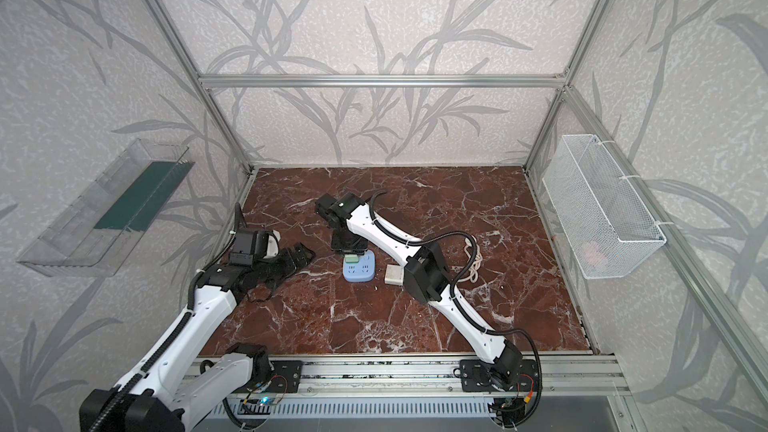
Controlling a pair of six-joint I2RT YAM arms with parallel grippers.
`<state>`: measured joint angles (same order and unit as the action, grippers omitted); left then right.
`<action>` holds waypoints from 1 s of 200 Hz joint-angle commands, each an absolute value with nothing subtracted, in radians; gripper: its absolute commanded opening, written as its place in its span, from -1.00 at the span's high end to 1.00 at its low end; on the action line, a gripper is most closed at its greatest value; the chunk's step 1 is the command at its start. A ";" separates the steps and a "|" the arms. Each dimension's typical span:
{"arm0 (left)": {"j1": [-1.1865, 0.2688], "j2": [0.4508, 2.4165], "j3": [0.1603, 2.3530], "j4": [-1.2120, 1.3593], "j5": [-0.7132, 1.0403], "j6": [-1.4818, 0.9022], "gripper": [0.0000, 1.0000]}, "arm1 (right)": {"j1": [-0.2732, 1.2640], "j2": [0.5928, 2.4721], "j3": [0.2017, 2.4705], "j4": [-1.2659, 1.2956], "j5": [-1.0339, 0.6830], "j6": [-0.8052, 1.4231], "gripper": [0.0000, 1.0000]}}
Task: Insert the plug
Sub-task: 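Open the right gripper and lift it off the seated green plug, then move the right gripper to the white charger block and grasp it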
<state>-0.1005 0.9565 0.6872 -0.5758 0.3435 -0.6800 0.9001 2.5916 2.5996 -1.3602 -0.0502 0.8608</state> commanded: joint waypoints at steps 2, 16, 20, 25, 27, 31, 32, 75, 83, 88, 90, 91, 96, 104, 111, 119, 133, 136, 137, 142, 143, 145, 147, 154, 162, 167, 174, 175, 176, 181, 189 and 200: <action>-0.094 0.952 0.713 -0.595 0.353 -0.658 -0.98 | 0.903 2.652 2.593 -1.306 -0.071 0.796 0.05; -0.095 0.954 0.721 -0.595 0.354 -0.657 -0.98 | 0.902 2.625 2.594 -1.302 -0.051 0.782 -0.16; -0.095 0.953 0.724 -0.595 0.354 -0.657 -0.98 | 0.901 2.619 2.592 -1.301 -0.045 0.781 -0.21; -0.094 0.955 0.728 -0.596 0.352 -0.657 -0.98 | 0.900 2.611 2.594 -1.298 -0.042 0.775 -0.26; -0.094 0.953 0.728 -0.595 0.352 -0.657 -0.98 | 0.899 2.607 2.594 -1.298 -0.042 0.775 -0.28; -0.095 0.953 0.730 -0.595 0.353 -0.658 -0.98 | 0.899 2.602 2.594 -1.296 -0.038 0.773 -0.32; -0.094 0.953 0.731 -0.595 0.353 -0.658 -0.98 | 0.899 2.600 2.595 -1.297 -0.037 0.773 -0.33; -0.094 0.939 0.750 -0.600 0.366 -0.654 -0.98 | 0.893 2.532 2.607 -1.311 -0.022 0.748 -0.48; -0.095 0.935 0.756 -0.606 0.365 -0.648 -0.98 | 0.894 2.515 2.606 -1.322 -0.016 0.737 -0.48; -0.095 0.933 0.760 -0.611 0.366 -0.641 -0.98 | 0.894 2.503 2.603 -1.330 -0.013 0.731 -0.49; -0.096 0.932 0.762 -0.613 0.366 -0.639 -0.98 | 0.894 2.498 2.600 -1.332 -0.012 0.728 -0.49; -0.095 0.933 0.764 -0.614 0.365 -0.639 -0.98 | 0.894 2.497 2.599 -1.333 -0.011 0.726 -0.49; -0.096 0.929 0.768 -0.621 0.364 -0.634 -0.98 | 0.893 2.482 2.590 -1.337 -0.011 0.714 -0.49; -0.095 0.924 0.778 -0.633 0.361 -0.626 -0.99 | 0.894 2.455 2.567 -1.342 -0.009 0.685 -0.48; -0.096 0.917 0.788 -0.645 0.357 -0.617 -0.98 | 0.894 2.427 2.531 -1.343 -0.001 0.656 -0.48; -0.095 0.908 0.797 -0.661 0.346 -0.607 -0.98 | 0.894 2.391 2.476 -1.333 0.004 0.595 -0.48; -0.096 0.883 0.806 -0.680 0.326 -0.597 -0.98 | 0.894 2.317 2.357 -1.312 0.033 0.510 -0.47; -0.095 0.877 0.807 -0.686 0.323 -0.595 -0.98 | 0.894 2.304 2.330 -1.310 0.051 0.498 -0.47; -0.094 0.875 0.808 -0.686 0.321 -0.595 -0.98 | 0.894 2.295 2.325 -1.309 0.058 0.492 -0.47; -0.095 0.865 0.808 -0.692 0.316 -0.594 -0.98 | 0.896 2.259 2.263 -1.291 0.084 0.459 -0.47; -0.094 0.863 0.808 -0.693 0.315 -0.594 -0.98 | 0.895 2.251 2.250 -1.285 0.086 0.450 -0.47; -0.095 0.859 0.808 -0.694 0.313 -0.594 -0.98 | 0.897 2.234 2.223 -1.271 0.089 0.435 -0.46; -0.095 0.854 0.806 -0.694 0.312 -0.593 -0.98 | 0.897 2.217 2.193 -1.256 0.092 0.411 -0.45; -0.094 0.842 0.805 -0.699 0.309 -0.594 -0.98 | 0.897 2.151 2.089 -1.197 0.108 0.353 -0.46; -0.096 0.828 0.804 -0.704 0.305 -0.596 -0.98 | 0.898 2.074 1.960 -1.118 0.130 0.292 -0.45; -0.095 0.821 0.801 -0.709 0.306 -0.595 -0.98 | 0.899 2.018 1.880 -1.058 0.139 0.255 -0.45; -0.095 0.811 0.796 -0.713 0.304 -0.598 -0.98 | 0.897 1.951 1.790 -0.993 0.148 0.207 -0.45; -0.095 0.810 0.796 -0.712 0.304 -0.598 -0.98 | 0.897 1.943 1.778 -0.984 0.149 0.200 -0.45; -0.095 0.808 0.795 -0.713 0.304 -0.598 -0.98 | 0.897 1.938 1.766 -0.975 0.150 0.193 -0.45; -0.096 0.802 0.790 -0.713 0.303 -0.600 -0.98 | 0.897 1.893 1.715 -0.932 0.162 0.166 -0.46; -0.096 0.791 0.779 -0.711 0.303 -0.606 -0.98 | 0.891 1.845 1.655 -0.899 0.158 0.122 -0.45; -0.096 0.780 0.764 -0.704 0.309 -0.615 -0.98 | 0.868 1.812 1.619 -0.899 0.120 0.086 -0.44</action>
